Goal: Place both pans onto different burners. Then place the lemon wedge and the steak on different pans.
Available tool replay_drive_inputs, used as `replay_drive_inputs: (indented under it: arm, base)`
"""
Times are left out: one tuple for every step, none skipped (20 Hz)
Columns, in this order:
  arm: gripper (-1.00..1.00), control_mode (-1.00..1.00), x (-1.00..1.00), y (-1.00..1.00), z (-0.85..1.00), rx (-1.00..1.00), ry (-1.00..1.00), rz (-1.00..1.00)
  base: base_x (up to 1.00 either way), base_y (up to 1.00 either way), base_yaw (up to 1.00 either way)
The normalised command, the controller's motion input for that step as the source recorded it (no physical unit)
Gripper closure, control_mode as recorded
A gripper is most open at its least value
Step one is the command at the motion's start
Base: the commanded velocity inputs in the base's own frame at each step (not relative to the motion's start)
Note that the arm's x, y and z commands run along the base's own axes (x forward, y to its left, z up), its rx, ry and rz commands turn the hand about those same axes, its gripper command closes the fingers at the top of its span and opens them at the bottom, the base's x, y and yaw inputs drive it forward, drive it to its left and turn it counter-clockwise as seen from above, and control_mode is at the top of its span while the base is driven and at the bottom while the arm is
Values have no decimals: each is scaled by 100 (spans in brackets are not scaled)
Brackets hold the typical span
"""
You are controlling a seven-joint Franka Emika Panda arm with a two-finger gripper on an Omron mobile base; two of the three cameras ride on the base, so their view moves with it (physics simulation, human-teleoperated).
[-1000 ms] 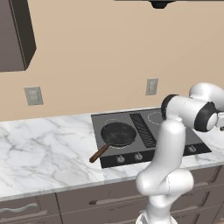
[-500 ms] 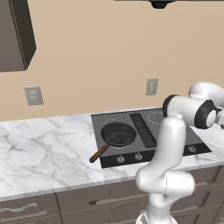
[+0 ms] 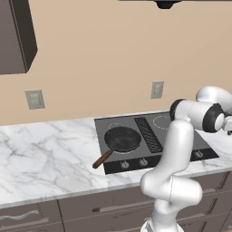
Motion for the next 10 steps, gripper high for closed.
replay_drive_inputs:
  arm:
    - [-100,-100,0,-9,-15,0,0,0]
    - [-100,-100,0,-11,-12,0,1,0]
    - [-100,-100,0,-16,-9,0,0,0]
    - [-100,-100,0,-20,0,0,0,0]
    - [-100,-100,0,-23,-1,0,0,0]
    - [-100,-100,0,-25,0,0,0,0]
    - [-100,-100,0,-21,0,0,0,0]
    - [-100,-100,0,-18,0,0,0,0]
    - [-100,-100,0,-14,-1,0,0,0]
    - [-100,-100,0,-11,-6,0,0,0]
  base:
    - [0,0,0]
    - [0,0,0]
    - [0,0,0]
    - [0,0,0]
    - [0,0,0]
    - [0,0,0]
    - [0,0,0]
    - [0,0,0]
    - [0,0,0]
    - [0,0,0]
